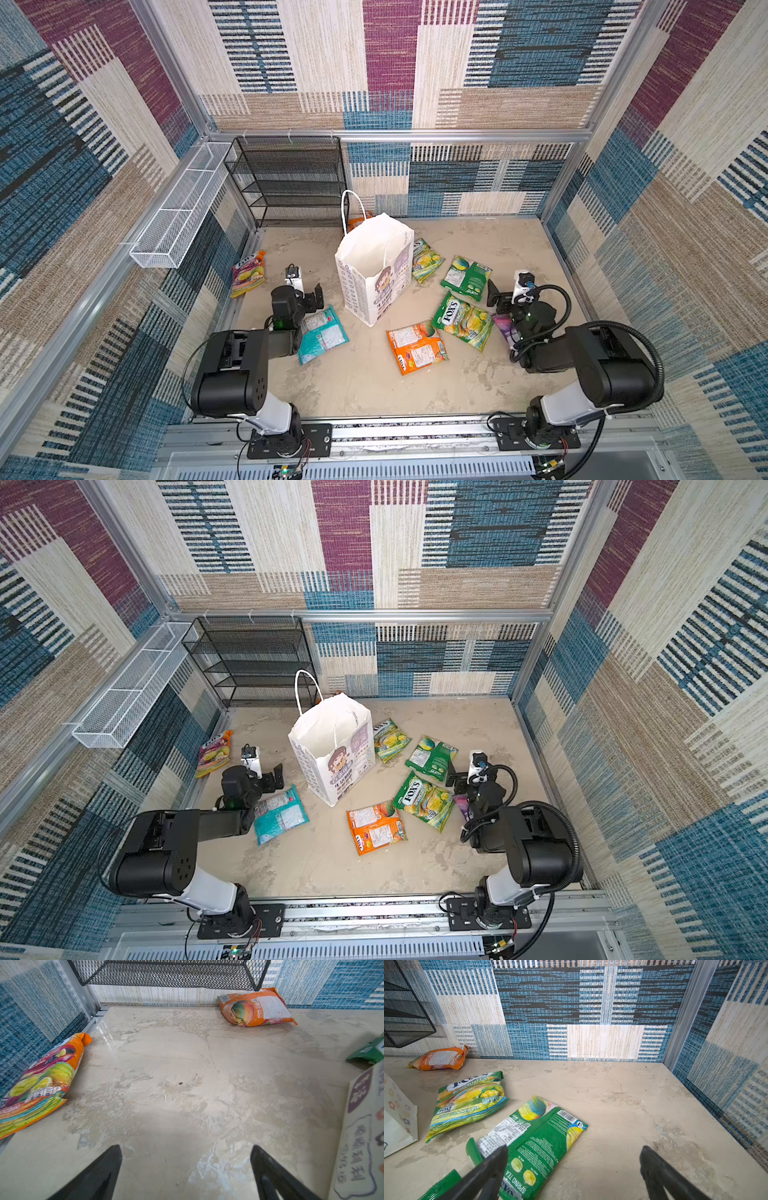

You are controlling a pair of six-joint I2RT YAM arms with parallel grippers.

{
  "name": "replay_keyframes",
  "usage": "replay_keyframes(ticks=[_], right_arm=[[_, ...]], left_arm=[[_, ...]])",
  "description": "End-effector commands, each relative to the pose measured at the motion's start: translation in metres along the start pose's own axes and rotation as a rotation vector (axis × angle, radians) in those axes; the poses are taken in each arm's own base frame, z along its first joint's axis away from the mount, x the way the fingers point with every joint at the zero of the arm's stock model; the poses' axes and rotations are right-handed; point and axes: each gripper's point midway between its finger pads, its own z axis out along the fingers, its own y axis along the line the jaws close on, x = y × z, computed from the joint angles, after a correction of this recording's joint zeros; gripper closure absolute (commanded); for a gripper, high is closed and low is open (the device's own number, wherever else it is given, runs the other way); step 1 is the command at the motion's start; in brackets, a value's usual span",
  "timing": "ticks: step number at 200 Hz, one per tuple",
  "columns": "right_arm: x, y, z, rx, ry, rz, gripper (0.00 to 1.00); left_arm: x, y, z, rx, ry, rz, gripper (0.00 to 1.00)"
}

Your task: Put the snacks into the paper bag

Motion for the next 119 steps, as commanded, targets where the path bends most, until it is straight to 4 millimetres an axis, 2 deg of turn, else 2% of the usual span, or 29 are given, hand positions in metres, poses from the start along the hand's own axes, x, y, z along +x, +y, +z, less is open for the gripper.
replay_keyframes(ticks=[1, 119], right_arm=[[-0.0113, -0.0006, 0.0005, 0.003, -0.043, -0.008, 0.00], [-0.0111, -0.0033, 0.0013, -0.023, -0.037, 0.014, 0.00]], left_arm=[[-0.0035, -0.0009, -0.0007, 0.004, -0.015, 0.003, 0.01], [-0.0038, -0.0003, -0.0012, 0.006, -0.016, 0.000, 0.01]])
